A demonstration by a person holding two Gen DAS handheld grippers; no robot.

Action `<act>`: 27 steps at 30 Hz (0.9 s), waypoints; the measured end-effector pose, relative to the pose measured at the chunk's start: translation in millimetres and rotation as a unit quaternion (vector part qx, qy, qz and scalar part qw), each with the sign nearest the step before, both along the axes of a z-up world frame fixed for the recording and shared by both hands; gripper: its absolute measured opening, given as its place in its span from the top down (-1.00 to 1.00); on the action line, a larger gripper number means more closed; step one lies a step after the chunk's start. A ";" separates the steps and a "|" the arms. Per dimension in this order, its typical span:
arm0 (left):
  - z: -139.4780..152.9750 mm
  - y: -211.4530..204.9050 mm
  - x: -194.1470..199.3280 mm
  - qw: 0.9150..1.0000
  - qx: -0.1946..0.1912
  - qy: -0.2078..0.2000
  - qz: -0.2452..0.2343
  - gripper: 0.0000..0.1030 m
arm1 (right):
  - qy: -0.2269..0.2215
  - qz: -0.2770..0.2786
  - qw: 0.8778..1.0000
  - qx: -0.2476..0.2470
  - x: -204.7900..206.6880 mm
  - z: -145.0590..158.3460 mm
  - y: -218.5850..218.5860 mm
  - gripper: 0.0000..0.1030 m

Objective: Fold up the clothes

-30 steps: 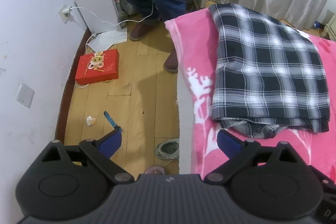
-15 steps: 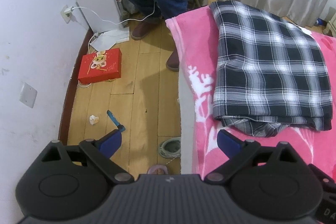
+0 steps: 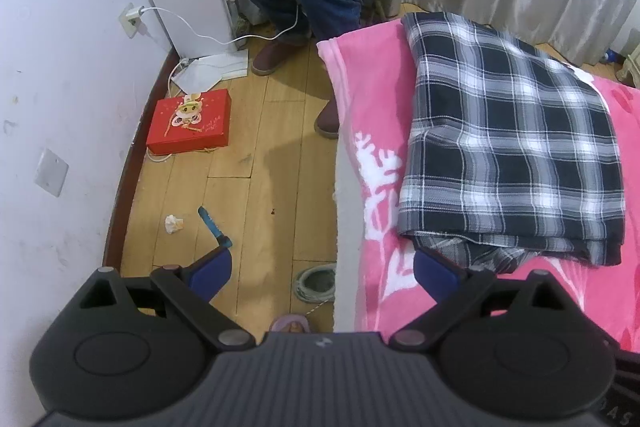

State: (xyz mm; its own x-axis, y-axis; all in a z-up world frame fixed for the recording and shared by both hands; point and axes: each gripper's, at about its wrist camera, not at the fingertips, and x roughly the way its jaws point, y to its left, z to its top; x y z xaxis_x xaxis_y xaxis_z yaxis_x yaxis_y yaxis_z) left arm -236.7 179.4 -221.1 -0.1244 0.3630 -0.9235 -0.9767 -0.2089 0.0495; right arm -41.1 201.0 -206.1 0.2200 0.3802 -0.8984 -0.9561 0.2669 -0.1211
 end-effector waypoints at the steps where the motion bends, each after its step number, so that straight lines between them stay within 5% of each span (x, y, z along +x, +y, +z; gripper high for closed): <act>1: -0.1 0.2 -0.1 1.000 0.000 0.000 0.000 -0.91 | 0.000 0.000 1.000 0.001 -0.1 0.4 0.5 -0.85; 27: -1.5 1.3 -2.0 1.000 -0.004 -0.002 0.008 -0.90 | -0.005 0.011 1.000 0.003 -6.3 2.7 6.4 -0.85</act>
State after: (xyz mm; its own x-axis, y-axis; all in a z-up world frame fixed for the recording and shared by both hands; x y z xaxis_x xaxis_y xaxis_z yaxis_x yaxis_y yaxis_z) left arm -238.7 180.7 -222.6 -0.1273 0.3538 -0.9266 -0.9734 -0.2241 0.0481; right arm -47.5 207.4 -203.5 0.2209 0.3912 -0.8934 -0.9605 0.2464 -0.1296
